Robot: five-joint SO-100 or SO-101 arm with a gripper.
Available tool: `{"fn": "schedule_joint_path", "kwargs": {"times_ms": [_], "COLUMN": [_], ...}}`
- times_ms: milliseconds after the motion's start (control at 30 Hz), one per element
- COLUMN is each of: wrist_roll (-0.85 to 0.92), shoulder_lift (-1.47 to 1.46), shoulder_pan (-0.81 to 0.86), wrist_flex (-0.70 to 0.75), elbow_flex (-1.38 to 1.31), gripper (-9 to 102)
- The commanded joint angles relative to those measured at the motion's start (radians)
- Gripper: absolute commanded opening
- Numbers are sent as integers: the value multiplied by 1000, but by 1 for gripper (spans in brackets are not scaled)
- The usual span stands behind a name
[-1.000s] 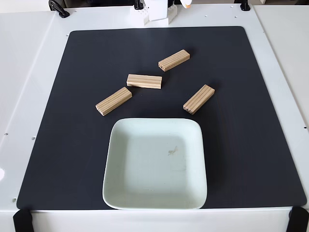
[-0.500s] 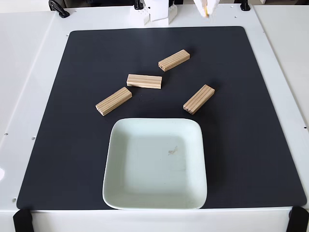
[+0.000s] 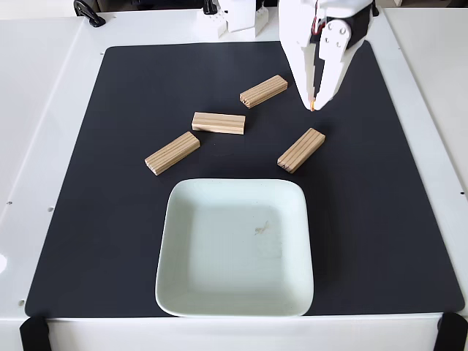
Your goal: Pick up the wooden block and place them on the plate.
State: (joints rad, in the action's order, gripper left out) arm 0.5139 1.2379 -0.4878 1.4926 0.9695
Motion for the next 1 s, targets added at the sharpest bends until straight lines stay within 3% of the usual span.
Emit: {"fn": "schedule_joint_path", "kwargs": {"times_ms": [0, 233, 333, 500, 800, 967], "wrist_roll": [37, 97, 100, 132, 123, 118], "shoulder_lift": [-18, -38, -38, -38, -38, -38], "shoulder_pan": [-8, -9, -5, 3, 28, 34], "wrist_flex": [5, 6, -6, -20, -264, -295], "elbow_flex": [-58, -38, 8, 94, 301, 348], "gripper": [3, 32, 38, 38, 38, 38]}}
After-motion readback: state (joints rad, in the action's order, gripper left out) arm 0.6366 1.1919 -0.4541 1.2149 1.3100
